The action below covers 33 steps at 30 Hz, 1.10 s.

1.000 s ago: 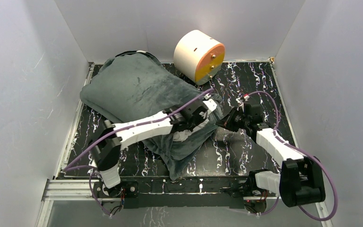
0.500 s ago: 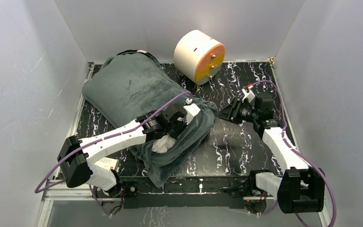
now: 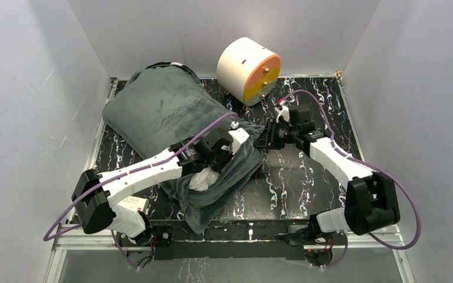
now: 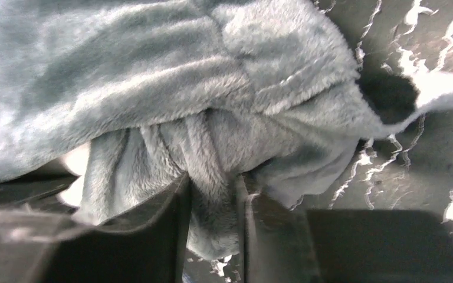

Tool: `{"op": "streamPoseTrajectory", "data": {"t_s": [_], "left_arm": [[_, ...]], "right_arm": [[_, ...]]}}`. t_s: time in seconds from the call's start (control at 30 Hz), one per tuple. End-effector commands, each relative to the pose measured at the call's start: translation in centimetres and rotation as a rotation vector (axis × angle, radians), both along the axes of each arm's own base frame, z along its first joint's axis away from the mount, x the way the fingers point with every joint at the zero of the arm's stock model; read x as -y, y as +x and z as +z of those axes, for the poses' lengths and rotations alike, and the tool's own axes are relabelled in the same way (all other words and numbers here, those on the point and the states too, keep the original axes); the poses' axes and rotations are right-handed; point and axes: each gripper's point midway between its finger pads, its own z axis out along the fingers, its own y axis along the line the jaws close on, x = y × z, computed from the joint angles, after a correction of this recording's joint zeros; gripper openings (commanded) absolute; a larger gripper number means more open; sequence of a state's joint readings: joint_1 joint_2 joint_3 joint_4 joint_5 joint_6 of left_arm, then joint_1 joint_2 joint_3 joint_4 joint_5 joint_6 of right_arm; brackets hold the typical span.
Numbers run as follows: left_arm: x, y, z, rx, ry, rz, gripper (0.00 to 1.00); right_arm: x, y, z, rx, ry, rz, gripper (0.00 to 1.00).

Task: Remove the pillowcase from the pillow
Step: Remove the pillow from the pillowcase.

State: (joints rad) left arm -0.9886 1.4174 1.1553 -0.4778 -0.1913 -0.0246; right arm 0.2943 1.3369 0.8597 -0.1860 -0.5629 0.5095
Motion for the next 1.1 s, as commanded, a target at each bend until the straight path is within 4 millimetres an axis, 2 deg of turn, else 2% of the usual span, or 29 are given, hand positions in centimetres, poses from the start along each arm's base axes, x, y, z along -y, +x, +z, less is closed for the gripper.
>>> {"op": "streamPoseTrajectory", "data": {"t_s": [0.0, 0.07, 0.13, 0.23, 0.3, 0.43, 0.47, 0.57, 0.63, 0.73, 0.8, 0.87, 0.97, 1.07], "left_arm": [[-2.6, -0.1, 0.7, -0.003, 0.045, 0.068, 0.0], [-3.5, 0.2, 1.0, 0.016, 0.066, 0.104, 0.0], [-4.5, 0.3, 1.3, 0.032, 0.085, 0.138, 0.0], [-6.0, 0.1, 1.3, 0.05, 0.109, 0.177, 0.0], [-6.8, -0.2, 1.0, 0.053, 0.116, 0.199, 0.0], [-6.9, -0.4, 1.2, 0.052, 0.086, 0.22, 0.0], [-6.7, -0.3, 1.6, 0.056, 0.069, 0.221, 0.0], [-6.0, 0.1, 3.7, 0.082, 0.01, 0.223, 0.0], [-5.1, 0.2, 4.4, 0.083, -0.006, 0.189, 0.0], [-3.0, -0.3, 4.2, 0.026, -0.032, 0.1, 0.02], [-1.6, -0.4, 4.2, -0.006, -0.055, 0.065, 0.2], [-0.1, -0.3, 5.0, -0.024, -0.094, 0.045, 0.34], [2.2, 0.4, 8.7, -0.004, -0.188, 0.017, 0.65], [3.4, 1.6, 11.7, 0.045, -0.207, 0.001, 0.85]], "right_arm": [[1.6, 4.0, 0.0, 0.1, -0.198, -0.169, 0.29], [5.7, 5.7, -1.4, 0.124, -0.368, -0.358, 0.12], [9.7, 6.6, -2.5, 0.123, -0.478, -0.491, 0.01], [14.4, 7.1, -4.4, 0.025, -0.482, -0.596, 0.0], [15.5, 7.1, -5.4, -0.026, -0.452, -0.603, 0.0], [9.6, 5.5, -8.2, -0.148, -0.253, -0.322, 0.0], [8.7, 5.0, -9.1, -0.177, -0.25, -0.277, 0.0], [8.3, 4.3, -11.2, -0.199, -0.343, -0.277, 0.0], [7.7, 4.1, -10.7, -0.187, -0.305, -0.269, 0.0], [5.6, 3.8, -8.2, -0.133, -0.19, -0.218, 0.02], [4.9, 3.6, -6.5, -0.102, -0.157, -0.201, 0.08], [4.8, 3.4, -5.0, -0.073, -0.149, -0.203, 0.12], [4.6, 2.9, -3.2, -0.04, -0.133, -0.2, 0.17], [4.4, 2.5, -2.1, -0.022, -0.118, -0.203, 0.24]]}}
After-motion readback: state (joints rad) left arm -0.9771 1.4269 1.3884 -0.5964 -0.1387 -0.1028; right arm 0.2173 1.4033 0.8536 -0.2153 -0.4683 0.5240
